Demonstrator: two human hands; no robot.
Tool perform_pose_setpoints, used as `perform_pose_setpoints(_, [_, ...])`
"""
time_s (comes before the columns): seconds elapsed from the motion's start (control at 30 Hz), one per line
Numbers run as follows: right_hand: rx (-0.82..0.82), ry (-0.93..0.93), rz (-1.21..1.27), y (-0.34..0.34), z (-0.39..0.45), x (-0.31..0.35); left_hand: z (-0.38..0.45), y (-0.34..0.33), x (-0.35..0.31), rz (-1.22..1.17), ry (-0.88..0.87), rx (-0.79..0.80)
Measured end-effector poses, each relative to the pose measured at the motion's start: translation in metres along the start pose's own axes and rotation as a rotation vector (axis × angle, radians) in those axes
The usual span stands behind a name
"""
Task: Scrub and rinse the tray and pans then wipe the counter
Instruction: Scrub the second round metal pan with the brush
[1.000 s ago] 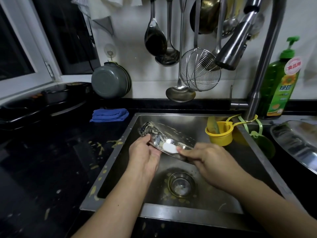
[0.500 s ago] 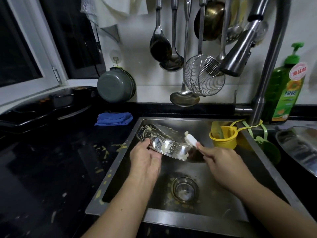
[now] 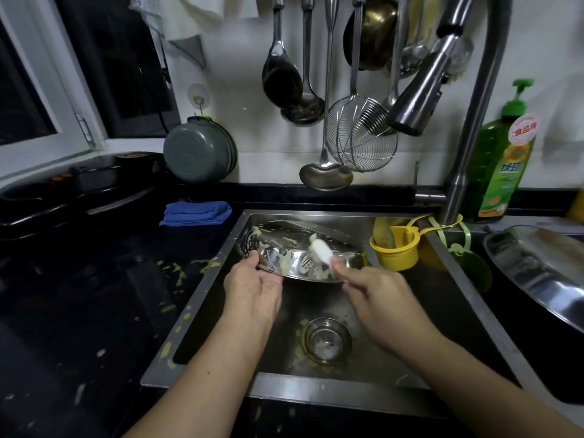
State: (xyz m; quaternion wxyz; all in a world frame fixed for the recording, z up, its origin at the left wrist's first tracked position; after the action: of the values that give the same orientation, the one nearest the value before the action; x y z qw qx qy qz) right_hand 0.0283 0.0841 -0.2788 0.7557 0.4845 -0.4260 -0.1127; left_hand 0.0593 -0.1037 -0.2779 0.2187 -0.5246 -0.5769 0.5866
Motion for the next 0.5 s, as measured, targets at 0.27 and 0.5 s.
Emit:
perform_pose_setpoints(0.27, [0.001, -0.142, -0.083, 0.015, 0.001, -0.022, 0.007, 0.007, -0.002, 0.084, -0.060, -0.018])
perform_pose_setpoints(0.5, [0.213, -0.200, -0.104, 0.009, 0.013, -0.046, 0.007, 0.010, 0.001, 0.396, -0.102, 0.028])
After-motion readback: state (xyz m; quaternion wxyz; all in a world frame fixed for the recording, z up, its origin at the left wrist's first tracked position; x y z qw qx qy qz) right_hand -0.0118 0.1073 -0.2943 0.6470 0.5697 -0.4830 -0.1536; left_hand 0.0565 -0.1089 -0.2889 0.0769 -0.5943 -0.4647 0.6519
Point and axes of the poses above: each hand's wrist, its own z-axis towards the middle knuckle, its own y-axis out of the back of the hand, x = y × z, the point moved 2 cm from there along z, towards the middle knuckle, and after that the axes turned 14 degrees about x, right-handed, at the moved point
